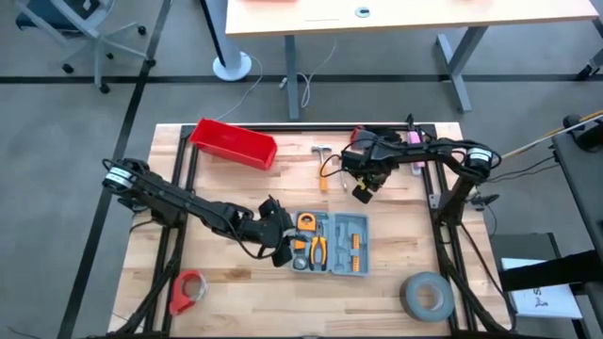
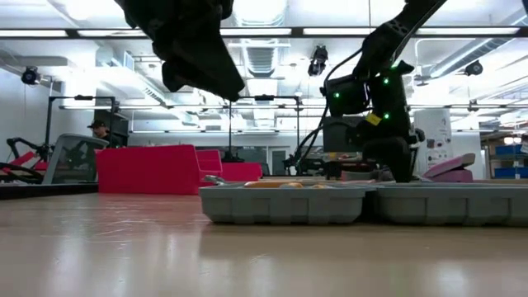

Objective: Prefit tool cases
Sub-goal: Remove the yellow screwdriver from the prefit tool case to the table

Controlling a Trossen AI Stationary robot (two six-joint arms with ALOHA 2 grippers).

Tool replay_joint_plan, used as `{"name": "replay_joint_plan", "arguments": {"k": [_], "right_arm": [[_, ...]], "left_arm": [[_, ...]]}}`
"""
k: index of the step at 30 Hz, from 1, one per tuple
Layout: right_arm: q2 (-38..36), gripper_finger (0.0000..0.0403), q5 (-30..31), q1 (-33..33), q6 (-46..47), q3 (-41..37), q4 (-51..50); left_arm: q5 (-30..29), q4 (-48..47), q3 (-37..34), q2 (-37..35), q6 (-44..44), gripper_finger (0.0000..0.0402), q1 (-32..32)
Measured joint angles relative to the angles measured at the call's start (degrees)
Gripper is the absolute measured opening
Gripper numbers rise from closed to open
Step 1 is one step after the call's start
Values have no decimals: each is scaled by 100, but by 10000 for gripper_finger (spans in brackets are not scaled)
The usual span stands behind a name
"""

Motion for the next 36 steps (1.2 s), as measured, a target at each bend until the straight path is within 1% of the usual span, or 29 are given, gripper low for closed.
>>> {"name": "replay_joint_plan", "arguments": {"k": [3, 8, 12, 17, 21, 24, 29, 36], "right_arm": [[-20, 42, -16, -4, -1, 0, 105], [-193, 74, -410, 25, -123, 1, 166], [-337, 99, -589, 38, -121, 2, 218], [-681, 124, -517, 46, -144, 0, 182], [-921, 135, -116, 13, -17, 2, 171], [-986, 136, -70, -23, 70, 2, 155], [-871, 122, -58, -53, 89, 2, 90], [-742, 108, 339, -103, 44, -5, 82]], "left_arm": [[0, 34, -16, 2, 4, 146, 0], [-2, 16, -24, 2, 4, 140, 0], [-4, 36, -24, 2, 4, 137, 0], [-4, 41, -24, 2, 6, 141, 0], [-8, 46, -24, 0, 8, 144, 0], [-37, 61, -24, 0, 32, 142, 0], [-36, 58, -24, 0, 31, 136, 0], [-35, 58, -24, 0, 7, 139, 0]]}}
